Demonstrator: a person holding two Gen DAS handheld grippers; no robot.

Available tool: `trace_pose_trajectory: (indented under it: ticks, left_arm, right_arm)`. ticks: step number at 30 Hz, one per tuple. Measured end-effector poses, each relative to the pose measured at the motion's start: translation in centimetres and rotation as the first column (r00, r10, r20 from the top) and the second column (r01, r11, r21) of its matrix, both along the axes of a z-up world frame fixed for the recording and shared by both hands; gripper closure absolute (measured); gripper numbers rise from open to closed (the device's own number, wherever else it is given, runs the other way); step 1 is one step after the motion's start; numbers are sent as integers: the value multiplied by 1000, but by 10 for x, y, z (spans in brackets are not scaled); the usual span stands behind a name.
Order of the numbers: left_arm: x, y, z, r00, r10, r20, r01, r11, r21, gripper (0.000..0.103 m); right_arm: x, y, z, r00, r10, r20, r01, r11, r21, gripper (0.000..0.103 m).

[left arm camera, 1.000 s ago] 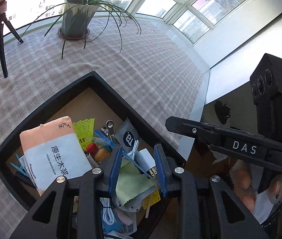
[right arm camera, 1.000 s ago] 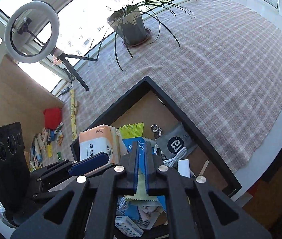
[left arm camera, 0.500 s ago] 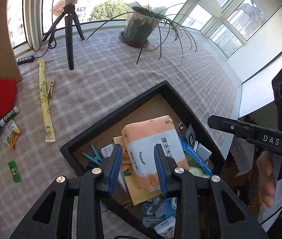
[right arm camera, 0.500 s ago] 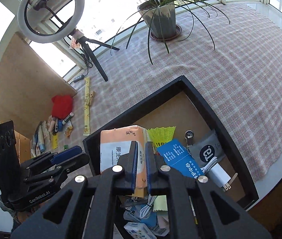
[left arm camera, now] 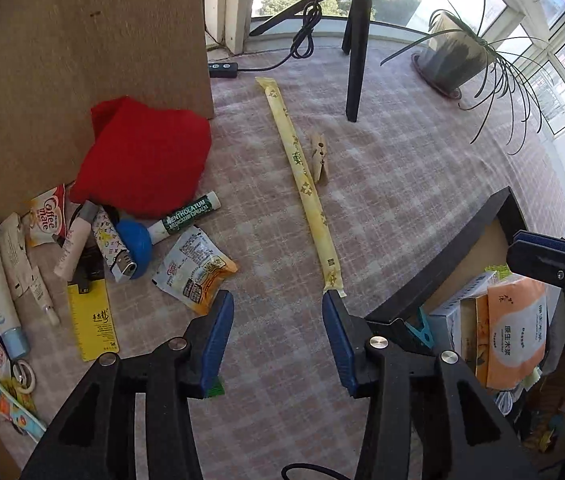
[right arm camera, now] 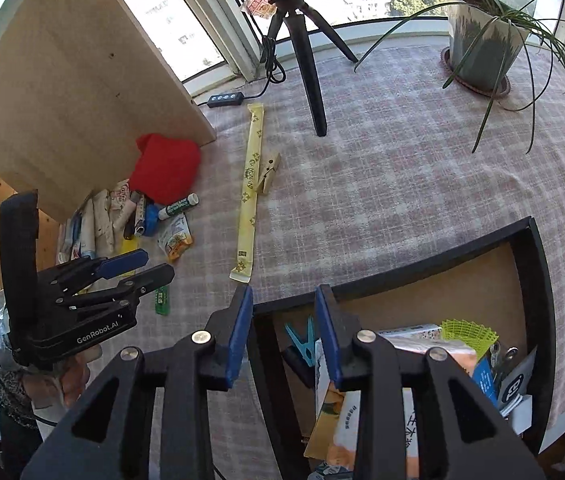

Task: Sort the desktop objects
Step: 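Move the right gripper over the long yellow strip packet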

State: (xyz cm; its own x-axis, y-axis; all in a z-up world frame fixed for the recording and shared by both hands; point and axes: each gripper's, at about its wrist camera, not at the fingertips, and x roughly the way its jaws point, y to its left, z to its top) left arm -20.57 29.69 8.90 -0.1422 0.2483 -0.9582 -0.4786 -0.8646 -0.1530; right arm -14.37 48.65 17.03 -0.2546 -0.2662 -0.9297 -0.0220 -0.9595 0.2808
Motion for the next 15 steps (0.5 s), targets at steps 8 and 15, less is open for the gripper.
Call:
trace_pose_trajectory:
  ticks: [8, 15]
  left_arm:
    - [-33, -8, -45, 1000, -8, 22, 9, 996, -84, 51]
    - [-40, -6, -63, 998, -65, -12, 62, 986, -153, 47]
  right_arm:
    - [-60, -43, -52, 994, 26, 106, -26, 1000, 1, 70]
    - [-92, -67, -89, 986, 31, 166, -40, 998, 54, 70]
